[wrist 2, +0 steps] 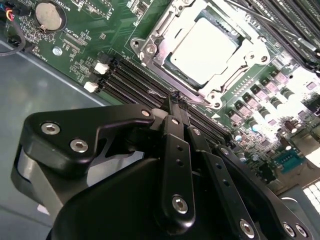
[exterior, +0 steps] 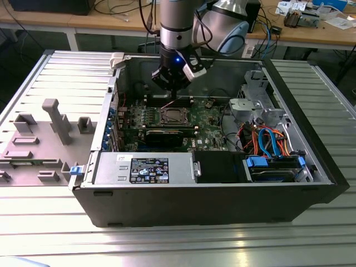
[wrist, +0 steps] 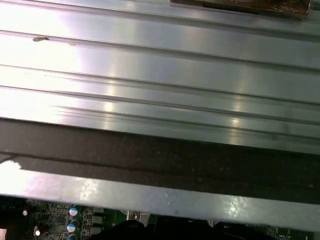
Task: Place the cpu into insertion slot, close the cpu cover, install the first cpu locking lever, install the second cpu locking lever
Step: 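Install the first cpu locking lever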
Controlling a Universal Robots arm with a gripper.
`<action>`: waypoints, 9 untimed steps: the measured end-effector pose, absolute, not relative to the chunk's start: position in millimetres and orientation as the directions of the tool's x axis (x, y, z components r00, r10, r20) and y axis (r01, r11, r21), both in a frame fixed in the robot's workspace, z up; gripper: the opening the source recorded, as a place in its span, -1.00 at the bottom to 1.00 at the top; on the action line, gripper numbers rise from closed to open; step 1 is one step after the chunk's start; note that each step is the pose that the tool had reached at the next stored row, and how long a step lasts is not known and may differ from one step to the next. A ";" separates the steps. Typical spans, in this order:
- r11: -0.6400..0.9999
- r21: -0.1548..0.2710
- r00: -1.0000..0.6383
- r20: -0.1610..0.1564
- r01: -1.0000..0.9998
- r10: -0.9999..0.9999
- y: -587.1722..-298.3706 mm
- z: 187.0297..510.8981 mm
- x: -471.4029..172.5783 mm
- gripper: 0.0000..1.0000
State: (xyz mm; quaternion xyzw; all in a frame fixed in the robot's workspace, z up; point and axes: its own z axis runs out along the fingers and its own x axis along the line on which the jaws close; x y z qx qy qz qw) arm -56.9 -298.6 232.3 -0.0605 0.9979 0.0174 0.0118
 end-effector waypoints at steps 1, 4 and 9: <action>0.992 0.033 -0.992 -0.026 -0.122 -0.121 -298.2 230.9 -56.1 -0.79; 0.992 0.033 -0.992 -0.026 -0.123 -0.122 -297.3 227.5 -53.4 -0.79; 0.992 0.033 -0.992 -0.026 -0.124 -0.124 -296.1 222.0 -48.4 -0.79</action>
